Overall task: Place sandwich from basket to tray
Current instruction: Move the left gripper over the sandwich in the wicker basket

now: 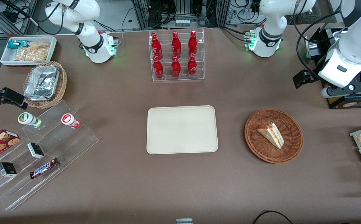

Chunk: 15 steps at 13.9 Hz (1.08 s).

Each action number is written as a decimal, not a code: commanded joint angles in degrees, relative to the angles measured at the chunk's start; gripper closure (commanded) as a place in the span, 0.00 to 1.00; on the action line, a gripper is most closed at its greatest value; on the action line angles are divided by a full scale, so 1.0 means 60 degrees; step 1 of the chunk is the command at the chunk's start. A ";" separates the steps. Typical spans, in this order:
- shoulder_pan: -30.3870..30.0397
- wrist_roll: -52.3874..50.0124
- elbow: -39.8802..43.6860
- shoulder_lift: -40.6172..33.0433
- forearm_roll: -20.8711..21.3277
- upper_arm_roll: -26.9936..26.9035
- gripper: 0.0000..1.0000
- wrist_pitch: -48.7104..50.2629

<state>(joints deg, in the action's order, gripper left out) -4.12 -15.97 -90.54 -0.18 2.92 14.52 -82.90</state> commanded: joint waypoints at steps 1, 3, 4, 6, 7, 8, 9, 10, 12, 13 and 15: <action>-0.0193 0.0069 0.0193 0.0044 -0.0164 0.0173 0.00 0.0120; -0.0207 0.0098 0.0164 0.0102 -0.0354 0.0159 0.00 0.0047; -0.0207 0.0011 0.0019 0.0190 -0.0326 0.0144 0.00 -0.0026; -0.0222 -0.0077 -0.0333 0.0701 -0.0325 0.0100 0.00 -0.0318; -0.0222 -0.0237 -0.0552 0.0906 -0.0311 0.0085 0.00 -0.0537; -0.0207 -0.0616 -0.0844 0.1082 -0.0239 0.0071 0.00 -0.0931; -0.0193 -0.1171 -0.1210 0.1244 -0.0209 0.0071 0.00 -0.1413; -0.0193 -0.1640 -0.1648 0.1419 -0.0209 0.0071 0.00 -0.1955; -0.0193 -0.2082 -0.2746 0.1727 -0.0223 0.0071 0.00 -0.3490; -0.0193 -0.2578 -0.3201 0.1917 -0.0223 0.0071 0.00 -0.4223; -0.0178 -0.3588 -0.3454 0.2429 -0.0209 0.0071 0.00 -0.5165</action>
<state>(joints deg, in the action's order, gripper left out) -4.79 -32.27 -109.18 13.36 2.06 14.54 -109.83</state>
